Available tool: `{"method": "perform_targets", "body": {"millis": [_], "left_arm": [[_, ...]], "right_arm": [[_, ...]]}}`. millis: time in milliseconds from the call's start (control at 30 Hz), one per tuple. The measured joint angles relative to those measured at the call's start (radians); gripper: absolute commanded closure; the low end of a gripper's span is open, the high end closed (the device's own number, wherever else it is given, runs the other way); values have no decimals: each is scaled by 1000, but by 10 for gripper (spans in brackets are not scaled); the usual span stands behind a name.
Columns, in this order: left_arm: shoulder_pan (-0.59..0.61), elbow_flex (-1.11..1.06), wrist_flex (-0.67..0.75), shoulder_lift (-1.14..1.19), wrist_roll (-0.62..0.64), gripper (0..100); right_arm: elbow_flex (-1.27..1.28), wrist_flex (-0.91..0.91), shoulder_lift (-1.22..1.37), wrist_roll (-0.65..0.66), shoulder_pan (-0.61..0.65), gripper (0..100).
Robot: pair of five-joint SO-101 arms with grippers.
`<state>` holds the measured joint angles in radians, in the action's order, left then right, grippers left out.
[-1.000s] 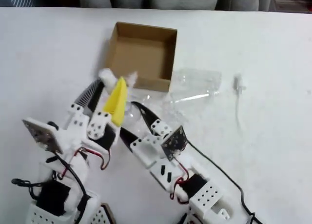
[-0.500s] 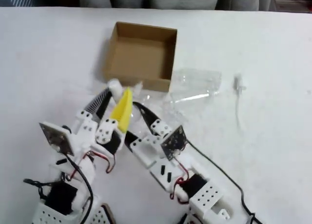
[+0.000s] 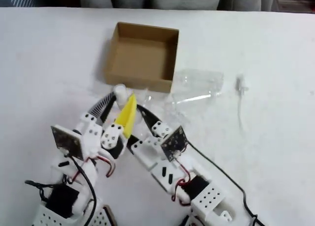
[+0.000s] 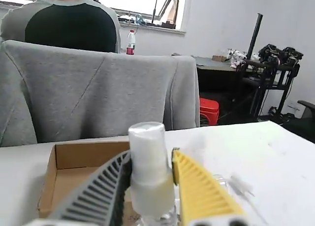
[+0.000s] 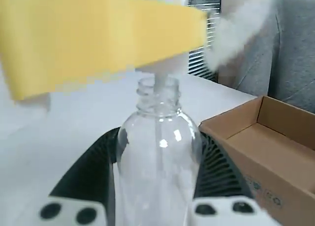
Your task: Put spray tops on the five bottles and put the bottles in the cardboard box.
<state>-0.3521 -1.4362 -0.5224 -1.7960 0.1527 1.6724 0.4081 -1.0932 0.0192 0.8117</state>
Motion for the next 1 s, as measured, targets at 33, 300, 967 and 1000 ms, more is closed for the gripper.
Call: {"method": "perform_targets", "body": {"millis": [33,300,967,1000], "left_arm": [[2,0,-6,0,-9,976],[0,0,-9,0,-21,906],[0,63,-169,0,-21,701],[0,81,-192,0,-21,702]], "right_arm": [[0,0,0,0,0,984],[0,0,0,0,0,984],[0,0,0,0,0,984],[0,0,0,0,0,984]]}}
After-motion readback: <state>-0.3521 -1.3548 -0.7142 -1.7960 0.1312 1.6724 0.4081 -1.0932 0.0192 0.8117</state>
